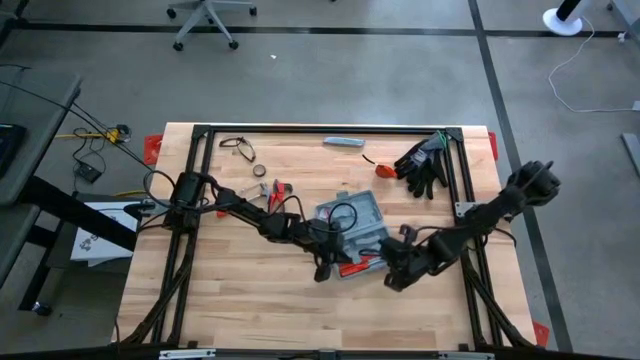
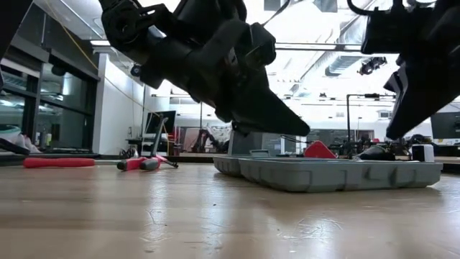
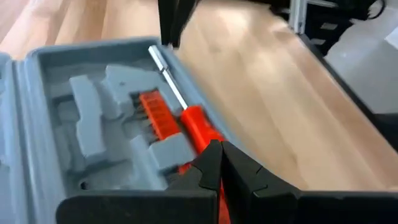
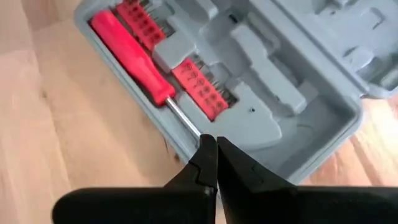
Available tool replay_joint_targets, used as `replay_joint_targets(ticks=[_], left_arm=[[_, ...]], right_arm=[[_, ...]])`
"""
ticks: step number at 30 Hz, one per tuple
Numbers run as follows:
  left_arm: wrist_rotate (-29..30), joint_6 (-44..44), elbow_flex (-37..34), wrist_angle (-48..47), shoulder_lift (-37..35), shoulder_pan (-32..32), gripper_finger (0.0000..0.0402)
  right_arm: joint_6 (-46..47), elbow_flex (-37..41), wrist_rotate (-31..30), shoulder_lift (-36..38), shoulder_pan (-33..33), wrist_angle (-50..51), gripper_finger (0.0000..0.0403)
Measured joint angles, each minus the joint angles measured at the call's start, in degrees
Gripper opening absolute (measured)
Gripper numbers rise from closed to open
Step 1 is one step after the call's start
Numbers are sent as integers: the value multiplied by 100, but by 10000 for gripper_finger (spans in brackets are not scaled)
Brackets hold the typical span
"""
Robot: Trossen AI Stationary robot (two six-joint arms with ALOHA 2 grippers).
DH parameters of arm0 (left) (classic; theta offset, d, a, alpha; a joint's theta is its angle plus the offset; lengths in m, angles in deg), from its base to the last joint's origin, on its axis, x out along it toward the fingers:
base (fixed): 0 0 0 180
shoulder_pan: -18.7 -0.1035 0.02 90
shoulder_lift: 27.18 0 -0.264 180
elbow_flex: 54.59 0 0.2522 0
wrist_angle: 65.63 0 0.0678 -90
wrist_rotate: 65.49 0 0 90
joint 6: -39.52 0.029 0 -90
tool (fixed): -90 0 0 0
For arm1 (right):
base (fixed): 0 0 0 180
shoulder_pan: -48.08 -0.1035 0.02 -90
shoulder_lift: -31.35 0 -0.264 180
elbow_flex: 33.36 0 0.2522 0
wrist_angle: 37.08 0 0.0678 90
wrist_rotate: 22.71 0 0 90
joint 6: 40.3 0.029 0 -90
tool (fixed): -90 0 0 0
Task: Prefit tool cases
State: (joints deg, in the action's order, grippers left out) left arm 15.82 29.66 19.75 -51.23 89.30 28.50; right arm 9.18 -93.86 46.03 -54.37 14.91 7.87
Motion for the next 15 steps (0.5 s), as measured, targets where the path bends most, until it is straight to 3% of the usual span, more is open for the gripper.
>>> replay_joint_targets(ticks=[15], left_arm=[[-434,-107,12,191,188,41,0]], right_arm=[[-148,-14,387,-732,257,-410,0]])
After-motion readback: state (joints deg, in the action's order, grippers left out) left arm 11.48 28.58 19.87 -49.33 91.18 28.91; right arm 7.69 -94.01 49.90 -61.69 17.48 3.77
